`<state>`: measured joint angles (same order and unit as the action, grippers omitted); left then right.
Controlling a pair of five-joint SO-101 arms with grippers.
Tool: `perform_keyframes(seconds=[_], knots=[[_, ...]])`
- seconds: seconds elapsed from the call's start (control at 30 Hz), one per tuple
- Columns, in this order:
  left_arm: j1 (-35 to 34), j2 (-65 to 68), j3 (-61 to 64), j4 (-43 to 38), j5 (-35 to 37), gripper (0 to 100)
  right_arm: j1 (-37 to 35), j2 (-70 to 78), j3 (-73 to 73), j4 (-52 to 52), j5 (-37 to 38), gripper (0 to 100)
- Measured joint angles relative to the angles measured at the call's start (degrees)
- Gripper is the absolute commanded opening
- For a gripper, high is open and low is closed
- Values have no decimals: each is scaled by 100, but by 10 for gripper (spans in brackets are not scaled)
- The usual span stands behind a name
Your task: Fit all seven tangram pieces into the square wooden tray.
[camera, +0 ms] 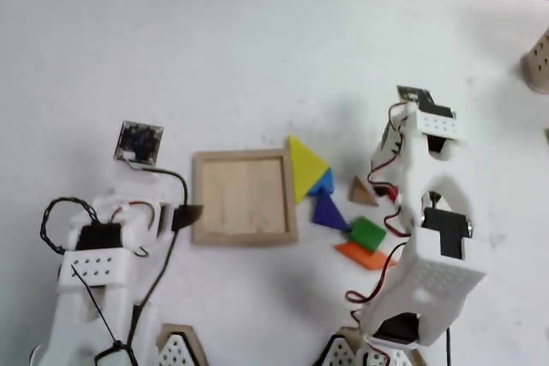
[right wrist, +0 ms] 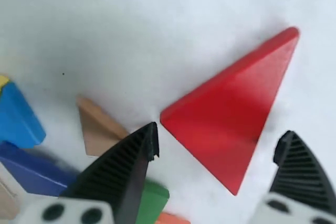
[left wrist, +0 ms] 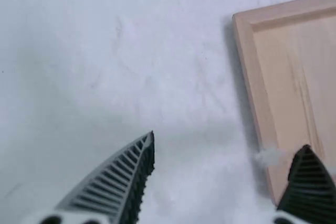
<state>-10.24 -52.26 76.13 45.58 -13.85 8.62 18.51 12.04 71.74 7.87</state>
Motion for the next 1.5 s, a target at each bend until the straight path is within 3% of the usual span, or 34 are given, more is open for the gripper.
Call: perform_keyframes(seconds=[0.67, 0.87, 1.5], knots=[[0, 0, 0, 0, 0, 388, -9, 62, 88, -281, -114, 343], [0, 0, 0, 0, 0, 388, -9, 62, 88, -281, -114, 262], [0, 0, 0, 0, 0, 388, 0, 53, 88, -281, -114, 259]])
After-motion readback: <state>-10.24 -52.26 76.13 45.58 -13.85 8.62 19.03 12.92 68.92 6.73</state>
